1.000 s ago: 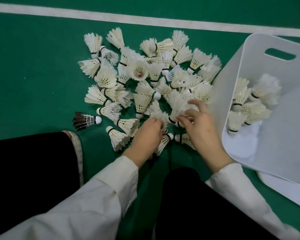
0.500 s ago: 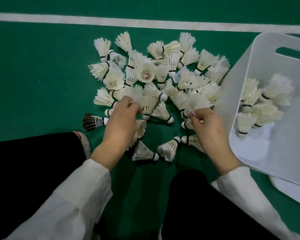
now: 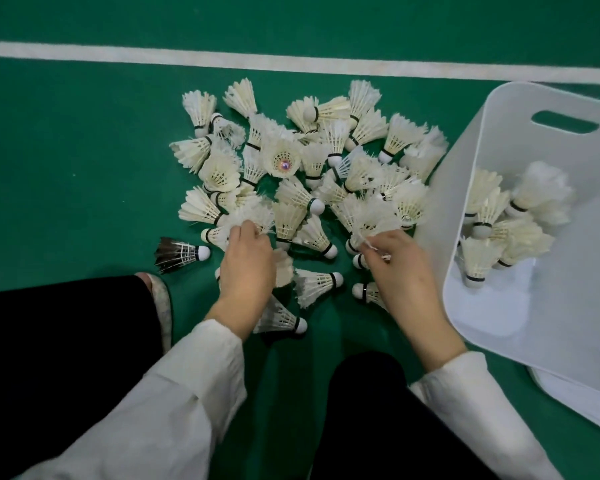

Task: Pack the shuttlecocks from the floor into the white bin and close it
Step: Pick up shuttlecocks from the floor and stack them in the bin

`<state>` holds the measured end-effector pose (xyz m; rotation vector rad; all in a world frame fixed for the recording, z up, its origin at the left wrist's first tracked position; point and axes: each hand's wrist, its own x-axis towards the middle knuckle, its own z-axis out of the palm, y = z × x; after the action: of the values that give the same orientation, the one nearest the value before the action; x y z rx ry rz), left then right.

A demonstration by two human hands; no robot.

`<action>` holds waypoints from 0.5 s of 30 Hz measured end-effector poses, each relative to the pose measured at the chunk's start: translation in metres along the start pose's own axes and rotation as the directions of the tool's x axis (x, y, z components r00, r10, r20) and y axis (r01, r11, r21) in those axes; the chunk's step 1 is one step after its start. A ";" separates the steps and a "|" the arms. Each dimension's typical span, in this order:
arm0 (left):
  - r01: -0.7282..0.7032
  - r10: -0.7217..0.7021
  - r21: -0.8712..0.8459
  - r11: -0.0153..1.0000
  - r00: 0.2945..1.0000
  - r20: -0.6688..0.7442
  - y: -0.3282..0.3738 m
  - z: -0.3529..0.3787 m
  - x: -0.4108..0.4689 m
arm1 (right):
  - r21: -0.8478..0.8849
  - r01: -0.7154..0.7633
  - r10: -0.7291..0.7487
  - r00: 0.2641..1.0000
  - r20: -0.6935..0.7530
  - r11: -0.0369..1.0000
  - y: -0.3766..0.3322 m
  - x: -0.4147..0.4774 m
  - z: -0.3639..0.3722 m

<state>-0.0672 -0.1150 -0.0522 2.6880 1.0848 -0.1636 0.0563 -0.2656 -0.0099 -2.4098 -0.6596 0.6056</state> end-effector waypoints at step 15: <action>-0.404 0.263 -0.421 0.812 0.898 -0.354 0.121 -0.118 0.001 | 0.081 0.130 -0.087 0.911 -0.402 0.988 -0.006 -0.030 -0.112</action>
<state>0.0191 -0.1682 0.0829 2.4144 0.5772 0.5060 0.0923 -0.3223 0.0844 -2.2812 -0.5635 0.0900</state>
